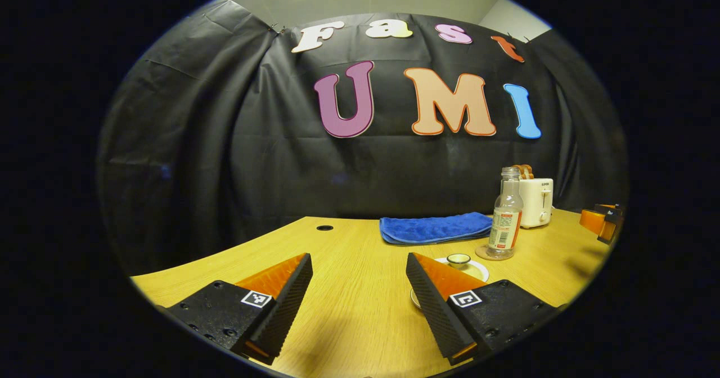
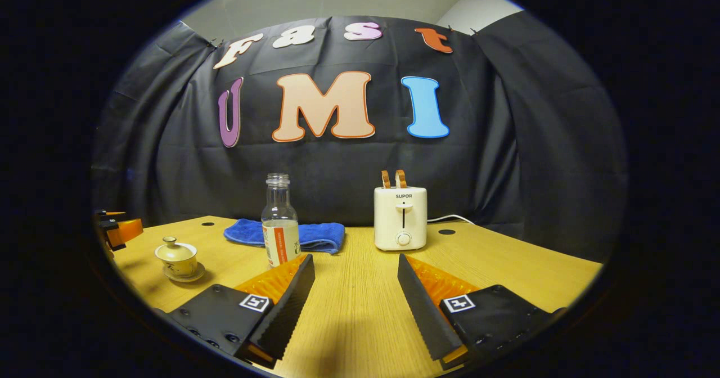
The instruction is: Open the teacup lid with one hand, grasp the water bottle and pour water into the teacup with the other hand; after pouring, place the water bottle on the coaster and then close the teacup lid.
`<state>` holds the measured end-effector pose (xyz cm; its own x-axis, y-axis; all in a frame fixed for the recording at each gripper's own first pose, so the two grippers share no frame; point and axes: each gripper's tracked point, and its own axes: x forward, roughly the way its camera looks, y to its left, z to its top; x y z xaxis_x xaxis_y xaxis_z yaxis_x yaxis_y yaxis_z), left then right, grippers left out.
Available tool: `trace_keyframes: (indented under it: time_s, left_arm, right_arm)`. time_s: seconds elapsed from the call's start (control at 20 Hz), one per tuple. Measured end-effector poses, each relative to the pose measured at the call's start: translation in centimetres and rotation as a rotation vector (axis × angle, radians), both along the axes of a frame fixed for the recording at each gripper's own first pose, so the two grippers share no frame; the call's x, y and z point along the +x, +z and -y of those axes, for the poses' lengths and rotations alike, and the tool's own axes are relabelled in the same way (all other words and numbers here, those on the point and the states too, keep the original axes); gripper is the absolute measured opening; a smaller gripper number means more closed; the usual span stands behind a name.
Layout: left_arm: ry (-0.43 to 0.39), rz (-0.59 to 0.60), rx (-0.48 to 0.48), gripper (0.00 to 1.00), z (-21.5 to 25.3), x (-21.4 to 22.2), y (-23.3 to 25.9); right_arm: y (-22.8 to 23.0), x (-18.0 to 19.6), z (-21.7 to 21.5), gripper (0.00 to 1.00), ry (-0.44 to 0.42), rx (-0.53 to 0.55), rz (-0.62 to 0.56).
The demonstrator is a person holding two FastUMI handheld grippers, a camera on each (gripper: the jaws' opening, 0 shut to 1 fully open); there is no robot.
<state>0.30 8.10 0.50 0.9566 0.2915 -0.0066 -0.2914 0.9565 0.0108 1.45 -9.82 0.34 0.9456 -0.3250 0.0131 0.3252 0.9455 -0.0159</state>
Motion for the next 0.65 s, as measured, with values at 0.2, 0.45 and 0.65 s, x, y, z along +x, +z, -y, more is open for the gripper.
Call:
trace_keyframes:
  time_s: [0.2, 0.45, 0.65]
  left_arm:
    - [0.000, 0.000, -0.001, 0.98, 0.16, 0.06, -0.11]
    - [0.001, -0.001, -0.002, 0.98, 0.05, 0.10, -0.02]
    - [-0.003, -0.001, -0.003, 0.98, 0.16, 0.04, -0.08]
  right_arm:
    - [0.00, 0.00, -0.01, 0.95, 0.002, 0.000, -0.001]
    - [0.03, 0.03, 0.00, 0.95, 0.003, 0.000, -0.001]
    - [-0.01, 0.06, 0.01, 0.95, 0.004, 0.001, -0.001]
